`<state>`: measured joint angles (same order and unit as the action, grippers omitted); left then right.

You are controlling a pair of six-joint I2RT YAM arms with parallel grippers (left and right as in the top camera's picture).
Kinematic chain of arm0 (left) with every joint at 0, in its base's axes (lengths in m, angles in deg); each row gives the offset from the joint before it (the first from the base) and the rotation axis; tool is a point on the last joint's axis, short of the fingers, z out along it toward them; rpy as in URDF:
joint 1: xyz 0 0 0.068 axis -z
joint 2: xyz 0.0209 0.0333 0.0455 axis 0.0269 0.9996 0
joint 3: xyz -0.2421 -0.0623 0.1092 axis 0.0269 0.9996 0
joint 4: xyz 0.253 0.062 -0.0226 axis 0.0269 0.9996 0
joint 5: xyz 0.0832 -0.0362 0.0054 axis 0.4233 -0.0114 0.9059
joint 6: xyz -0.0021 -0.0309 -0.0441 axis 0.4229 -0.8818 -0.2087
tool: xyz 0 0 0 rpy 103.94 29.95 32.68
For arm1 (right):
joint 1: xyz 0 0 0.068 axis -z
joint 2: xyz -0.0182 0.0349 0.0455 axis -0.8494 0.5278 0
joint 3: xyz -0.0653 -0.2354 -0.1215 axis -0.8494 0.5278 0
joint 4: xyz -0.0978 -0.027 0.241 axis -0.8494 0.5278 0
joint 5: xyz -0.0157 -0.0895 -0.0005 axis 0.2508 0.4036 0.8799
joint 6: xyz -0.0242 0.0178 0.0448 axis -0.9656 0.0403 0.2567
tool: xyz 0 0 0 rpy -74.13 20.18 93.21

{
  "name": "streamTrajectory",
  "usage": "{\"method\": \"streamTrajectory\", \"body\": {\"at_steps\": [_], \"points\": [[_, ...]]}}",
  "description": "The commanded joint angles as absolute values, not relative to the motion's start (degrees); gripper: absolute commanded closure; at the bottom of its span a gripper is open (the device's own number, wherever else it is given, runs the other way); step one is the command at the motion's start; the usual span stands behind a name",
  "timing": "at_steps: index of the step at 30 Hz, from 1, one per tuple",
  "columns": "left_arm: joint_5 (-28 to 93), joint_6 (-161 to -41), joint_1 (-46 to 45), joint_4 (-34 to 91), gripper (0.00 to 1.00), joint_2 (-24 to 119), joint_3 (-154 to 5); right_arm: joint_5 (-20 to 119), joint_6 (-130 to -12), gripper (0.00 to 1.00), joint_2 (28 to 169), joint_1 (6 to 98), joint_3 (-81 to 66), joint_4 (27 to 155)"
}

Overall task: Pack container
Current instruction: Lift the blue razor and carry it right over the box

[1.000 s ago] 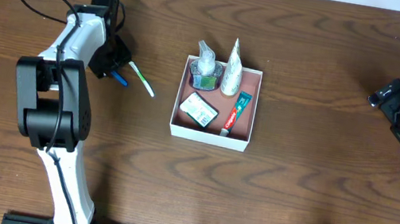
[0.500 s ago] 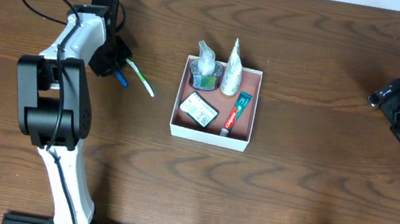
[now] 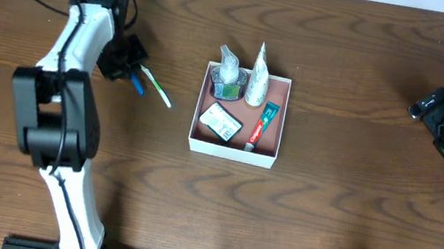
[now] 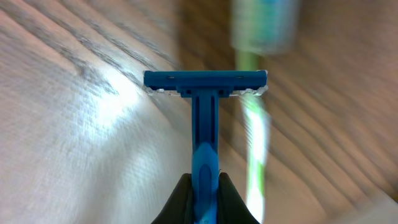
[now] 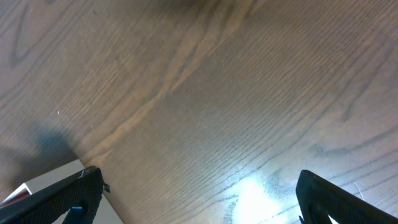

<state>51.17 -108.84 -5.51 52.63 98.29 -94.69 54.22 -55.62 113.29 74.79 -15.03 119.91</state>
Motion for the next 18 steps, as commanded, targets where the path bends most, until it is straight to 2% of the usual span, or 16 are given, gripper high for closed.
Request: {"method": "streamTrajectory", "body": {"at_steps": [1, 10, 18], "points": [[47.3, -100.4, -5.5, 54.7, 0.94, 88.9, -96.7, 54.0, -55.0, 0.01, 113.7, 75.0, -15.6, 120.0], [47.3, -85.4, 1.6, 64.8, 0.94, 73.8, -96.7, 54.0, -55.0, 0.01, 113.7, 75.0, -15.6, 120.0], [47.4, -72.9, 11.9, 67.4, 0.94, 71.1, -96.2, 54.0, -55.0, 0.01, 113.7, 75.0, -15.6, 120.0]]}}
